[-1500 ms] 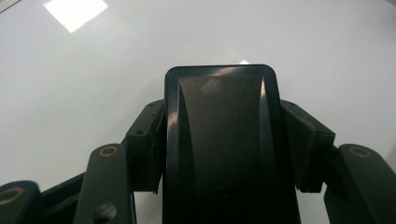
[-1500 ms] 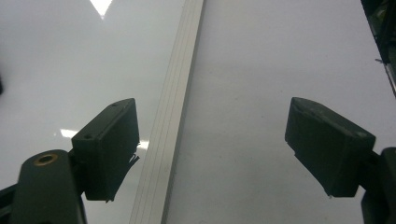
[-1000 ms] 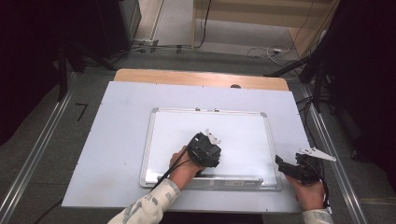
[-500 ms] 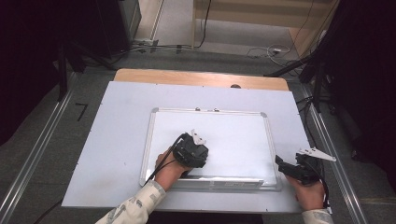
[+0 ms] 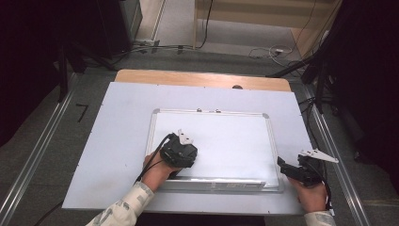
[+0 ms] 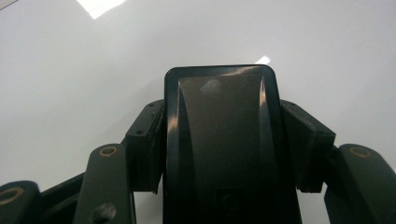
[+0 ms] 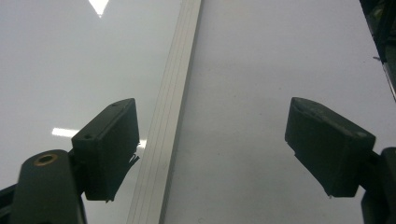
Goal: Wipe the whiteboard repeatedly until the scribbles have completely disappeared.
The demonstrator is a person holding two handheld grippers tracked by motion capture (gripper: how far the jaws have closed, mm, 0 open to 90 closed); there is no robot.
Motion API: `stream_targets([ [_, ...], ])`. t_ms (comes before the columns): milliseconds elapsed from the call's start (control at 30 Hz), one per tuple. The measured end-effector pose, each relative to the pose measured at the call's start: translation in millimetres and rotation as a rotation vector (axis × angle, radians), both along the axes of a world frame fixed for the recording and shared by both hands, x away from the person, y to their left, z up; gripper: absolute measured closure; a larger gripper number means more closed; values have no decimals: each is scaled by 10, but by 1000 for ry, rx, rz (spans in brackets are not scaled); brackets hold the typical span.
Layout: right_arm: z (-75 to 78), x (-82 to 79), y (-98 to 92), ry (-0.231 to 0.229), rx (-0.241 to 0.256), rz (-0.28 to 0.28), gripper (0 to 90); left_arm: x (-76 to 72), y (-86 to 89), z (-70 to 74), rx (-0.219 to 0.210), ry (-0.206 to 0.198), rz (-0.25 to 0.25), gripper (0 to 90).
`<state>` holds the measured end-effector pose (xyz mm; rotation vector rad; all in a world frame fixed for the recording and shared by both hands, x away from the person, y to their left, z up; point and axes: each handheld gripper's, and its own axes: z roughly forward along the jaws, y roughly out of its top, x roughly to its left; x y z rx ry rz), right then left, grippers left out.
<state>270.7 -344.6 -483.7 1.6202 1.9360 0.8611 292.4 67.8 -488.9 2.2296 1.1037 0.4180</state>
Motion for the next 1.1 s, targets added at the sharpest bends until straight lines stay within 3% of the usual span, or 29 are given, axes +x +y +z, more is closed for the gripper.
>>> stream_targets([
  [267, 1, -8, -3, 1, 4, -6, 163, 6, 124, -1, -1, 0, 23, 399],
  [567, 4, 6, 21, 0, 0, 1, 163, 40, 39, 8, 4, 6, 24, 401],
  [767, -2, 23, 37, 2, -1, 5, 163, 71, -173, 13, 8, 8, -12, 401],
  [1100, 0, 20, 30, 1, 0, 6, 163, 102, -709, 18, 11, 3, -94, 401],
])
